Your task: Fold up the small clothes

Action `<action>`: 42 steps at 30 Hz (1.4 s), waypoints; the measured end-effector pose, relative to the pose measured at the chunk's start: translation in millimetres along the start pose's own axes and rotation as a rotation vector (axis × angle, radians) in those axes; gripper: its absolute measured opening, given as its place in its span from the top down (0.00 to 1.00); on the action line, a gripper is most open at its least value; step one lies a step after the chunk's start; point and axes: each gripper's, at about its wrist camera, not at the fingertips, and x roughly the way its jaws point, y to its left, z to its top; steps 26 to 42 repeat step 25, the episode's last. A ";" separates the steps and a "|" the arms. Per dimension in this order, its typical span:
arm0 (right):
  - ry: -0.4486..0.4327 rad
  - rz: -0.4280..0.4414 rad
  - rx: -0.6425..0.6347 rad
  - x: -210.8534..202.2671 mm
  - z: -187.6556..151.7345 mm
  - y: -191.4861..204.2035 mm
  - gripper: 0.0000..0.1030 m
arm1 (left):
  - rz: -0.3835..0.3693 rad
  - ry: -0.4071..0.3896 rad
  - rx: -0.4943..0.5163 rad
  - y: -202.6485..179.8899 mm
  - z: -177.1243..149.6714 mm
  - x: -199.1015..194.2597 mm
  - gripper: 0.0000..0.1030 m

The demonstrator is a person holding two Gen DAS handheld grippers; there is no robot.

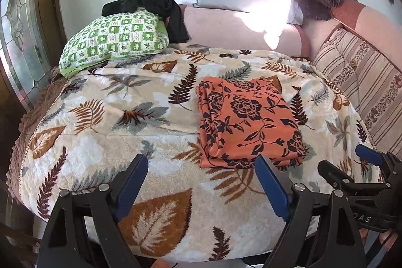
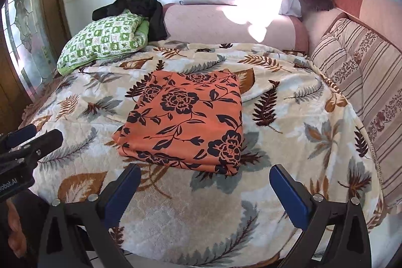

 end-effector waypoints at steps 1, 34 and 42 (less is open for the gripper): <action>0.003 -0.002 -0.004 0.0 0.4 -0.3 0.00 | 0.006 -0.008 0.008 -2.5 1.2 -1.7 0.15; 0.017 -0.047 -0.028 15.1 16.2 -10.4 0.00 | 0.018 -0.010 0.034 -15.6 24.1 16.1 0.10; 0.017 -0.047 -0.028 15.1 16.2 -10.4 0.00 | 0.018 -0.010 0.034 -15.6 24.1 16.1 0.10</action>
